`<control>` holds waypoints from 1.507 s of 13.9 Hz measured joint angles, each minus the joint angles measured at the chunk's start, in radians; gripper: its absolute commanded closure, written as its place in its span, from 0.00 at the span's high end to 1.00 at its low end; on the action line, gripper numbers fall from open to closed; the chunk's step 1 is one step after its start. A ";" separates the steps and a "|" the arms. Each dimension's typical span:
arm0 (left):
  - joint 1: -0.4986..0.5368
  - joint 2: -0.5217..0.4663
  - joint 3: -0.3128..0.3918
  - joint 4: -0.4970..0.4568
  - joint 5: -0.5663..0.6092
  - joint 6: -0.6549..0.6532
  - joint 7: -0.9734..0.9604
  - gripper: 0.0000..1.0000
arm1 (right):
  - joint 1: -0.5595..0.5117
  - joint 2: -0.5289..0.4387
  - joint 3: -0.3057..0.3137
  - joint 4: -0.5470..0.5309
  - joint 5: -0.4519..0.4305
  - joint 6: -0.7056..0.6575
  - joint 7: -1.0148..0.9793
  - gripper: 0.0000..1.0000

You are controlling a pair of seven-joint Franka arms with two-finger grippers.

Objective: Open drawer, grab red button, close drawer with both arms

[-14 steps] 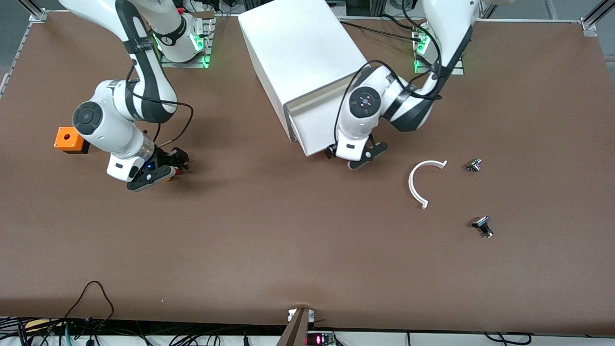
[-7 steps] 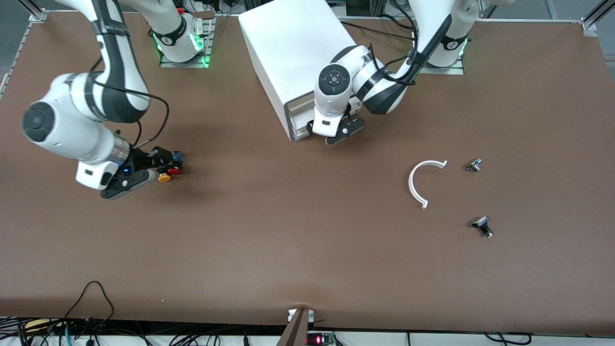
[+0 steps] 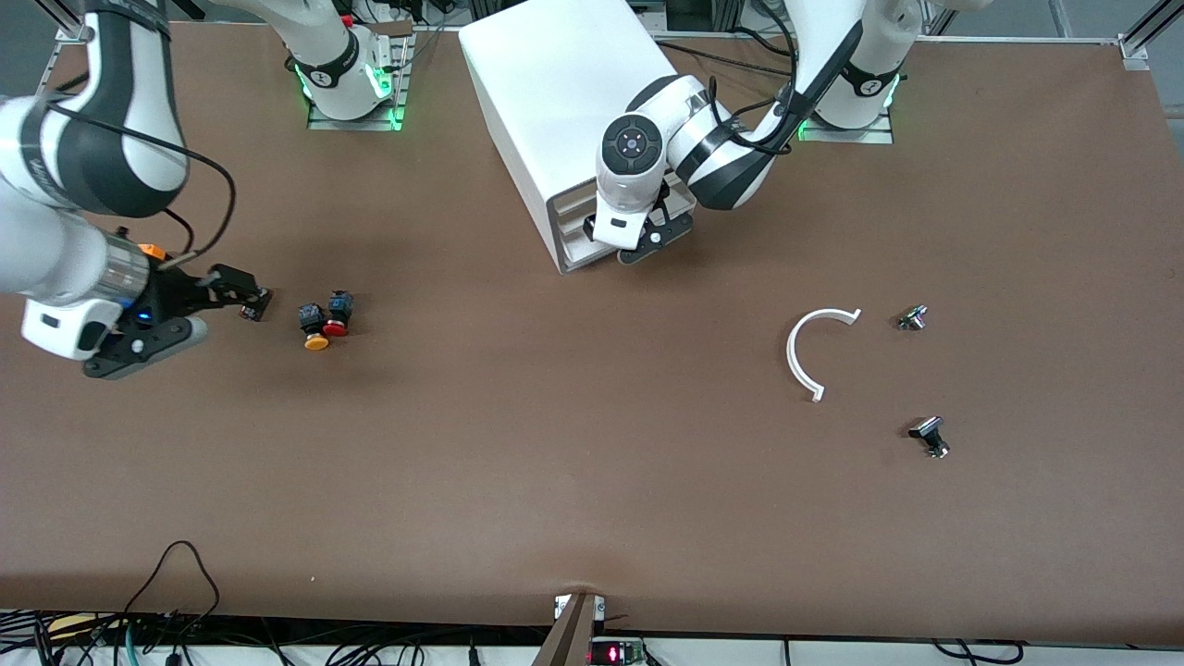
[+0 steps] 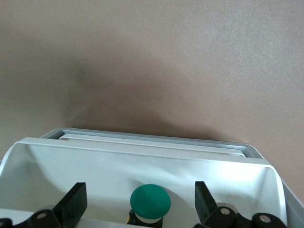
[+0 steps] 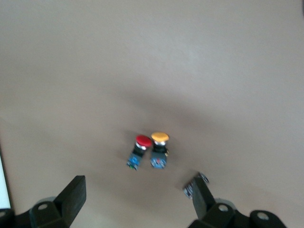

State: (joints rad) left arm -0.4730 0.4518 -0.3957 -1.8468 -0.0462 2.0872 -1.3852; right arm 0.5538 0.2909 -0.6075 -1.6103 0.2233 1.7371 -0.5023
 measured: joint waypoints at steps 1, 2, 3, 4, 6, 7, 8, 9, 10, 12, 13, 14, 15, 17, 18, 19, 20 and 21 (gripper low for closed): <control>0.010 -0.002 0.003 0.005 0.000 -0.010 0.013 1.00 | 0.000 0.000 -0.006 0.023 -0.013 -0.034 0.001 0.99; 0.030 -0.006 0.009 0.017 0.000 -0.024 0.045 1.00 | 0.000 0.000 -0.011 0.046 -0.024 -0.068 0.006 0.99; 0.055 -0.014 0.027 0.035 0.000 -0.043 0.091 1.00 | 0.000 0.000 -0.012 0.070 -0.037 -0.101 0.022 0.99; 0.083 -0.019 0.053 0.059 0.000 -0.057 0.140 1.00 | 0.001 0.000 -0.012 0.089 -0.048 -0.129 0.044 0.99; 0.128 -0.031 0.116 0.109 0.006 -0.075 0.218 1.00 | -0.006 0.000 0.007 0.111 -0.066 -0.158 0.107 0.99; 0.143 -0.040 0.141 0.126 0.023 -0.078 0.240 1.00 | -0.032 -0.002 0.046 0.116 -0.087 -0.162 0.135 0.99; 0.165 -0.052 0.152 0.137 0.051 -0.080 0.255 1.00 | -0.078 -0.007 0.106 0.120 -0.111 -0.164 0.162 0.99; 0.193 -0.071 0.156 0.144 0.069 -0.083 0.279 1.00 | -0.133 -0.016 0.169 0.120 -0.130 -0.166 0.188 0.99; 0.228 -0.095 0.158 0.147 0.078 -0.088 0.326 1.00 | -0.191 -0.029 0.225 0.120 -0.138 -0.173 0.199 0.99; 0.309 -0.150 0.161 0.151 0.083 -0.136 0.485 1.00 | -0.315 -0.058 0.325 0.120 -0.143 -0.195 0.202 0.99; 0.352 -0.178 0.162 0.152 0.083 -0.164 0.578 1.00 | -0.379 -0.073 0.375 0.120 -0.147 -0.208 0.202 0.99; 0.391 -0.206 0.163 0.153 0.083 -0.194 0.661 1.00 | -0.436 -0.087 0.421 0.118 -0.157 -0.219 0.202 0.99; 0.423 -0.231 0.164 0.154 0.083 -0.228 0.734 1.00 | -0.487 -0.100 0.467 0.116 -0.168 -0.225 0.202 0.99; 0.482 -0.283 0.166 0.158 0.083 -0.291 0.877 1.00 | -0.560 -0.117 0.546 0.109 -0.181 -0.231 0.202 0.99; 0.513 -0.307 0.167 0.161 0.080 -0.319 0.944 1.00 | -0.578 -0.122 0.570 0.105 -0.190 -0.232 0.203 0.99; 0.541 -0.330 0.169 0.163 0.072 -0.341 1.005 1.00 | -0.583 -0.123 0.581 0.103 -0.202 -0.232 0.203 0.99; 0.560 -0.348 0.179 0.164 0.063 -0.357 1.055 1.00 | -0.583 -0.122 0.587 0.099 -0.210 -0.232 0.205 0.99; 0.568 -0.362 0.194 0.164 0.059 -0.370 1.090 1.00 | -0.583 -0.121 0.591 0.094 -0.213 -0.232 0.208 0.99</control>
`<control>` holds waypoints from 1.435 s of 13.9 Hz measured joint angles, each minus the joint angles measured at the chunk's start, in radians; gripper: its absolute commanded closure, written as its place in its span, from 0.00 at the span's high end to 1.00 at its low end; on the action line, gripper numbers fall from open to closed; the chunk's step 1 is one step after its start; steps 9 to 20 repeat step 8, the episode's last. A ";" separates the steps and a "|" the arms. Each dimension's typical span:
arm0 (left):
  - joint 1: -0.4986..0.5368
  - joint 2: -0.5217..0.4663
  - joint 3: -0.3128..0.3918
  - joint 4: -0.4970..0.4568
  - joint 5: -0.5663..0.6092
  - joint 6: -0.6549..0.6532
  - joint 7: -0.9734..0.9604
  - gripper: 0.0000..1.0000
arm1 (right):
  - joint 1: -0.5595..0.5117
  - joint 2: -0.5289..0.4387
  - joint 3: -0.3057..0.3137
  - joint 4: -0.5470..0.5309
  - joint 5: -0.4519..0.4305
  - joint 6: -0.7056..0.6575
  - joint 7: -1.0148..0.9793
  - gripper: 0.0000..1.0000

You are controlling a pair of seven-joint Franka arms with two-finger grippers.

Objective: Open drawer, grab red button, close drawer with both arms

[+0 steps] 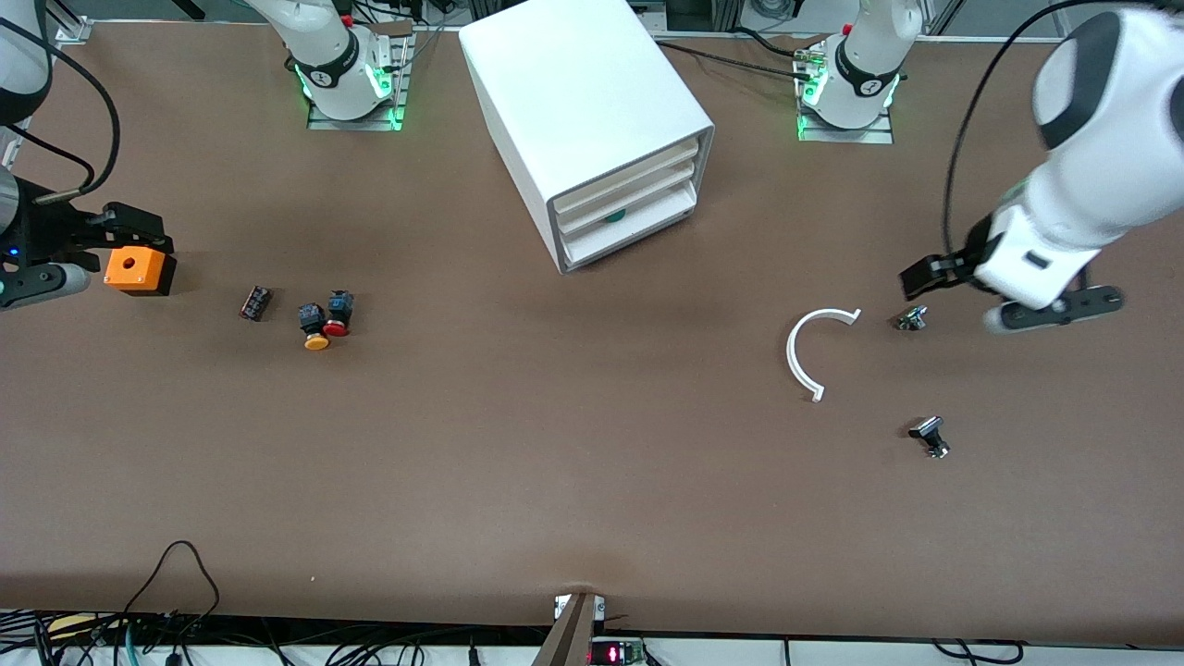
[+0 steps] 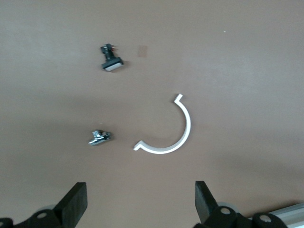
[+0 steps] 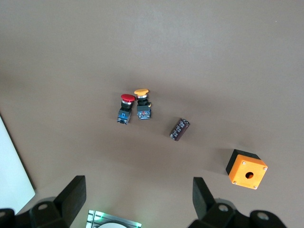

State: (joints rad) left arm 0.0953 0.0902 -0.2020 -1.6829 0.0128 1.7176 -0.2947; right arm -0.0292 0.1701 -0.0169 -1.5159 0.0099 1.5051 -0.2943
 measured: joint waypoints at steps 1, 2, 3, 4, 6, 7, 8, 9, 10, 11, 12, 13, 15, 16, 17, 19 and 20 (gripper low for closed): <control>0.004 -0.008 0.009 0.001 -0.002 -0.008 0.024 1.00 | 0.000 0.002 0.002 -0.004 -0.001 -0.002 0.002 0.99; 0.005 -0.013 0.011 0.001 -0.002 -0.011 0.041 1.00 | 0.000 0.003 0.002 -0.006 -0.002 -0.005 0.004 0.99; 0.004 -0.016 0.011 0.001 -0.003 -0.012 0.054 1.00 | 0.000 0.004 0.003 -0.007 -0.002 -0.007 0.004 0.99; 0.003 -0.016 0.010 0.002 -0.003 -0.013 0.064 1.00 | 0.000 0.004 0.004 -0.007 -0.002 -0.009 0.004 0.99; 0.002 -0.016 0.010 0.003 -0.003 -0.013 0.074 1.00 | 0.000 0.004 0.004 -0.007 -0.002 -0.011 0.003 0.99; 0.002 -0.016 0.010 0.003 -0.003 -0.013 0.076 1.00 | 0.000 0.004 0.005 -0.007 -0.009 -0.011 -0.009 0.99; 0.002 -0.016 0.010 0.003 -0.003 -0.013 0.078 1.00 | 0.000 0.004 0.005 -0.006 -0.021 -0.011 -0.030 0.99; 0.002 -0.016 0.010 0.003 -0.003 -0.013 0.078 1.00 | 0.000 0.004 0.005 -0.006 -0.021 -0.011 -0.030 0.99; 0.002 -0.016 0.010 0.003 -0.003 -0.013 0.078 1.00 | 0.000 0.004 0.005 -0.006 -0.021 -0.011 -0.030 0.99; 0.002 -0.016 0.010 0.003 -0.003 -0.013 0.078 1.00 | 0.000 0.004 0.005 -0.006 -0.021 -0.011 -0.030 0.99; 0.002 -0.016 0.010 0.003 -0.003 -0.013 0.078 1.00 | 0.000 0.004 0.005 -0.006 -0.021 -0.011 -0.030 0.99; 0.002 -0.016 0.010 0.003 -0.003 -0.013 0.078 1.00 | 0.000 0.004 0.005 -0.006 -0.021 -0.011 -0.030 0.99; 0.002 -0.016 0.010 0.003 -0.003 -0.013 0.078 1.00 | 0.000 0.004 0.005 -0.006 -0.021 -0.011 -0.030 0.99; 0.002 -0.016 0.010 0.003 -0.003 -0.013 0.078 1.00 | 0.000 0.004 0.005 -0.006 -0.021 -0.011 -0.030 0.99; 0.002 -0.016 0.010 0.003 -0.003 -0.013 0.078 1.00 | 0.000 0.004 0.005 -0.006 -0.021 -0.011 -0.030 0.99; 0.002 -0.016 0.010 0.003 -0.003 -0.013 0.078 1.00 | 0.000 0.004 0.005 -0.006 -0.021 -0.011 -0.030 0.99; 0.002 -0.016 0.010 0.003 -0.003 -0.013 0.078 1.00 | 0.000 0.004 0.005 -0.006 -0.021 -0.011 -0.030 0.99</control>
